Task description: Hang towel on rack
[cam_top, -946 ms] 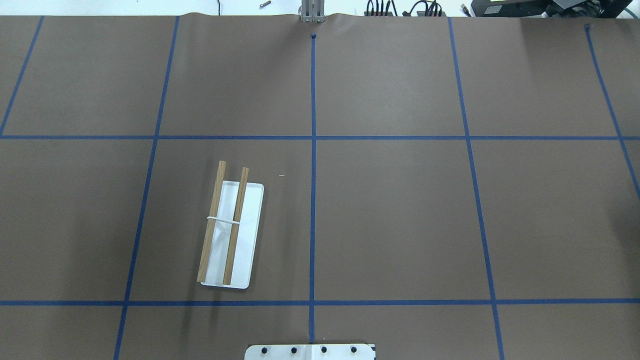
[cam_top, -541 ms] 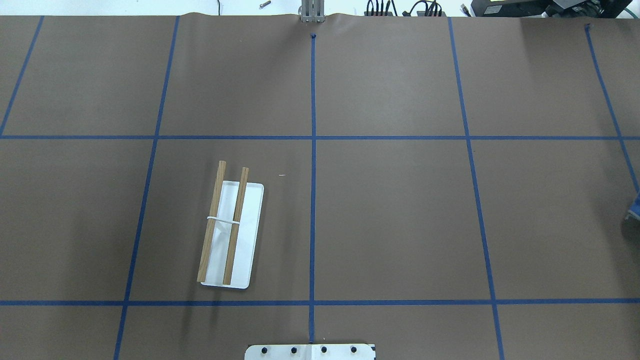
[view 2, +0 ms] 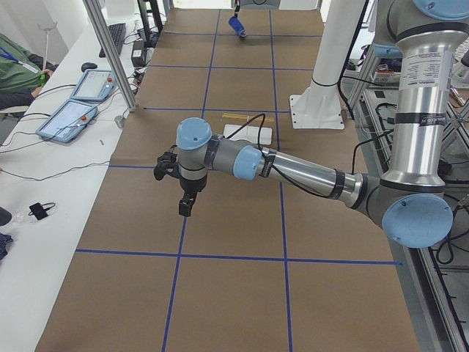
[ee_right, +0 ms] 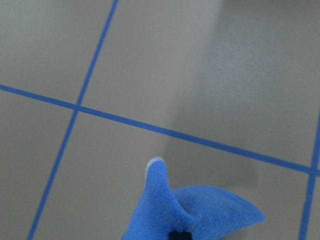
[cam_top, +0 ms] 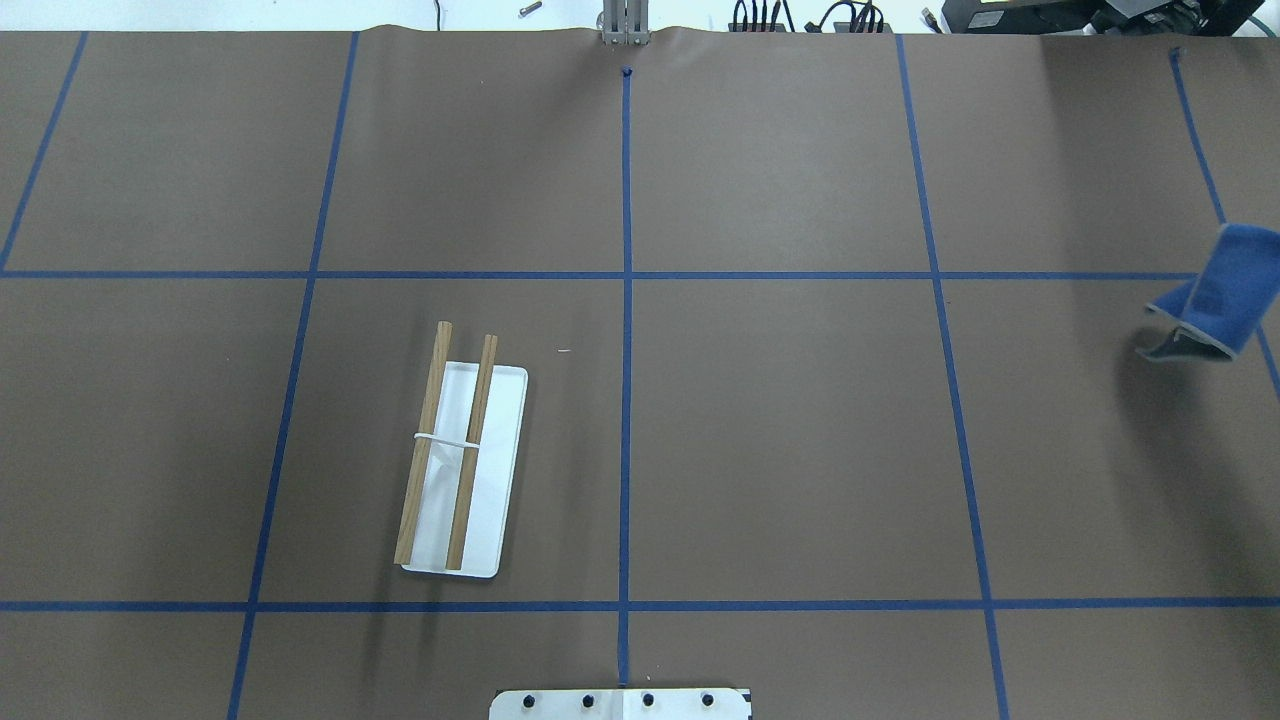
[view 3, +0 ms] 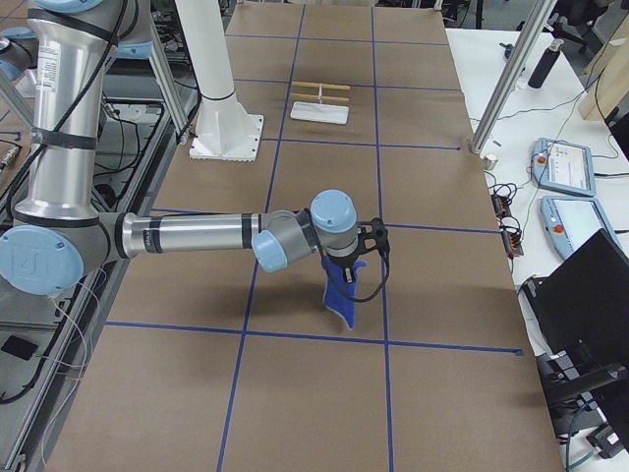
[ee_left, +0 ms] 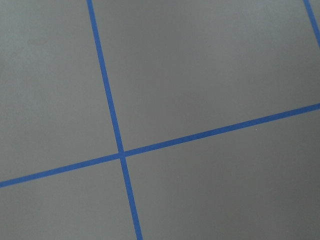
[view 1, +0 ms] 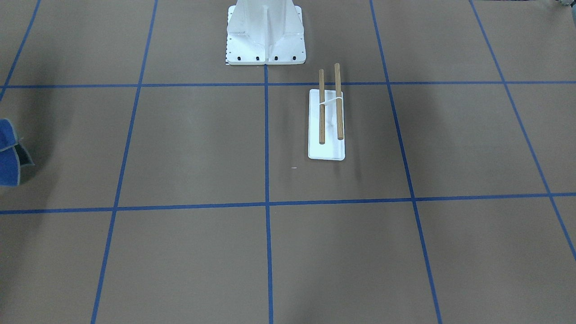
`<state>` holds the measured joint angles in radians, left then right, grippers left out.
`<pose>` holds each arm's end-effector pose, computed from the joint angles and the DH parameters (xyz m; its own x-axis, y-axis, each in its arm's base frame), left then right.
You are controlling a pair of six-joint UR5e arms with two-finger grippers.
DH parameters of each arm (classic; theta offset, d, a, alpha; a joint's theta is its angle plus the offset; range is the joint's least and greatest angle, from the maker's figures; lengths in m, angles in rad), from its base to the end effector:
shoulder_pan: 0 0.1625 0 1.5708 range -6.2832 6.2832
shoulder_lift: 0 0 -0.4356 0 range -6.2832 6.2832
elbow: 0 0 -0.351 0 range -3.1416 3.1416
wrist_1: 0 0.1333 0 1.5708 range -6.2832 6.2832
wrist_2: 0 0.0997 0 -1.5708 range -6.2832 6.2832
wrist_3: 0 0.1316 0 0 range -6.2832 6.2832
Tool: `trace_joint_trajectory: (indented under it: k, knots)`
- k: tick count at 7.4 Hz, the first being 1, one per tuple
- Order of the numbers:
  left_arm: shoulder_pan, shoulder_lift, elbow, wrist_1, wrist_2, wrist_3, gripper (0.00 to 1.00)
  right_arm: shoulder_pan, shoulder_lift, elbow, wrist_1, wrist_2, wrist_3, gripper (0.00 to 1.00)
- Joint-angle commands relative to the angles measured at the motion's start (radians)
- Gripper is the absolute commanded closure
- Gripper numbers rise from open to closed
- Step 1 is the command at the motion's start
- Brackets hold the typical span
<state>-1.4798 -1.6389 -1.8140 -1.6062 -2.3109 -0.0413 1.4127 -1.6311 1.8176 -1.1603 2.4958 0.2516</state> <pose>0.0002 -0.4926 0.5471 0.7174 0.2564 -0.6477 -0.0559 0.9480 0.3133 -0.0423 -0.4445 0.5417 0.5396 -0.3178 0.7796 -0.0042 0.9250 0.3800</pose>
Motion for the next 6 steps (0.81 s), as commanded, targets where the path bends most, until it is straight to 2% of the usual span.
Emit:
trace_joint_trajectory:
  k: [1, 2, 3, 5, 6]
  knots:
    - [0.001, -0.032, 0.021, -0.085, -0.001, -0.018, 0.01, -0.004, 0.158, 0.003, -0.002, 0.063, 0.039, 1.0]
    - [0.003, -0.025, 0.027, -0.192, -0.001, -0.034, 0.01, -0.042, 0.237, 0.006, 0.001, 0.063, 0.132, 1.0]
    - [0.004, -0.03, 0.025, -0.227, -0.001, -0.116, 0.01, -0.111, 0.311, 0.006, 0.004, 0.052, 0.221, 1.0]
    - [0.088, -0.105, 0.033, -0.222, -0.001, -0.242, 0.01, -0.242, 0.426, 0.014, 0.013, -0.032, 0.352, 1.0]
    - [0.145, -0.177, 0.036, -0.215, 0.001, -0.408, 0.01, -0.3, 0.448, 0.032, 0.014, -0.099, 0.386, 1.0]
